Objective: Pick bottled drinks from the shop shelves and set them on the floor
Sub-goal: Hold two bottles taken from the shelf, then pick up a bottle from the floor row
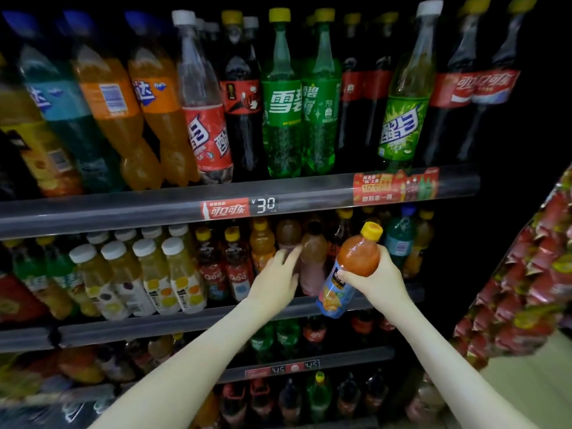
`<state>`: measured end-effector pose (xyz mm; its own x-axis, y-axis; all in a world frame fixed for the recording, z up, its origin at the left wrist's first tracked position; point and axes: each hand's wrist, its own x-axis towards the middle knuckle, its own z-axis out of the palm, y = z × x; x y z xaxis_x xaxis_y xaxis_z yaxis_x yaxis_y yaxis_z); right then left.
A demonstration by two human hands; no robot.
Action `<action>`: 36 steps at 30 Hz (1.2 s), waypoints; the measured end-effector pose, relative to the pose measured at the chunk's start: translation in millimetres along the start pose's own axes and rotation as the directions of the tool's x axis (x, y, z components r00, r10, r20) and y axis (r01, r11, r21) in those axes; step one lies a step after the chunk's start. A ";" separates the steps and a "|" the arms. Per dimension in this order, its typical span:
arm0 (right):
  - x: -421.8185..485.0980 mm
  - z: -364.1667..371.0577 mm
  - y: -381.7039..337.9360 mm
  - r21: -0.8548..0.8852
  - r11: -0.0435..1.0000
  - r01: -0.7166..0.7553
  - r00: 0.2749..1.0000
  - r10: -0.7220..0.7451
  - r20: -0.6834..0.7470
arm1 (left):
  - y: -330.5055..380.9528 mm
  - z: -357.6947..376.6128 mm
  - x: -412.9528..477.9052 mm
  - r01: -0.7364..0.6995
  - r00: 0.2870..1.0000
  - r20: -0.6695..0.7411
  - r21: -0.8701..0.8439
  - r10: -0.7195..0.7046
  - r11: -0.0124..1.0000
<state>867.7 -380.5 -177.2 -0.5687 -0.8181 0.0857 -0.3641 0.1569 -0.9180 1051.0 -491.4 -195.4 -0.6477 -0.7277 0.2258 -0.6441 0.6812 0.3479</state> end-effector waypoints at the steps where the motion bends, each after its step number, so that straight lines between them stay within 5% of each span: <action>1: 2.3 -4.1 2.2 -0.016 1.000 -0.003 1.000 0.003 -0.004 | 3.8 3.3 8.3 0.001 1.000 -0.022 -0.008 -0.002 1.000; 10: 13.1 -23.4 17.2 -0.021 1.000 -0.008 1.000 0.008 -0.008 | 30.9 17.1 75.5 0.146 0.989 0.010 -0.160 -0.146 0.976; 19: 19.9 -24.1 35.9 -0.028 0.998 -0.064 0.996 0.062 -0.063 | 16.2 10.9 67.4 0.181 0.962 -0.194 -0.074 -0.192 0.981; 25: 23.1 -28.9 41.6 -0.018 0.998 -0.066 0.991 0.063 -0.122 | 30.2 19.8 75.9 0.191 0.979 -0.090 0.061 -0.185 0.980; 29: 23.8 -43.1 42.2 -0.030 0.999 -0.045 0.991 0.041 -0.129 | 51.6 35.5 85.0 0.154 0.980 -0.160 0.211 -0.121 0.965; 36: 22.2 -67.7 44.6 -0.010 1.000 0.007 0.992 -0.008 -0.123 | 82.6 47.2 105.9 0.164 0.963 -0.227 0.057 -0.147 0.985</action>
<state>789.0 -354.2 -190.0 -0.6522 -0.7449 0.1405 -0.3759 0.1568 -0.9133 910.1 -508.4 -185.7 -0.4364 -0.8190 0.3725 -0.7638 0.5560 0.3278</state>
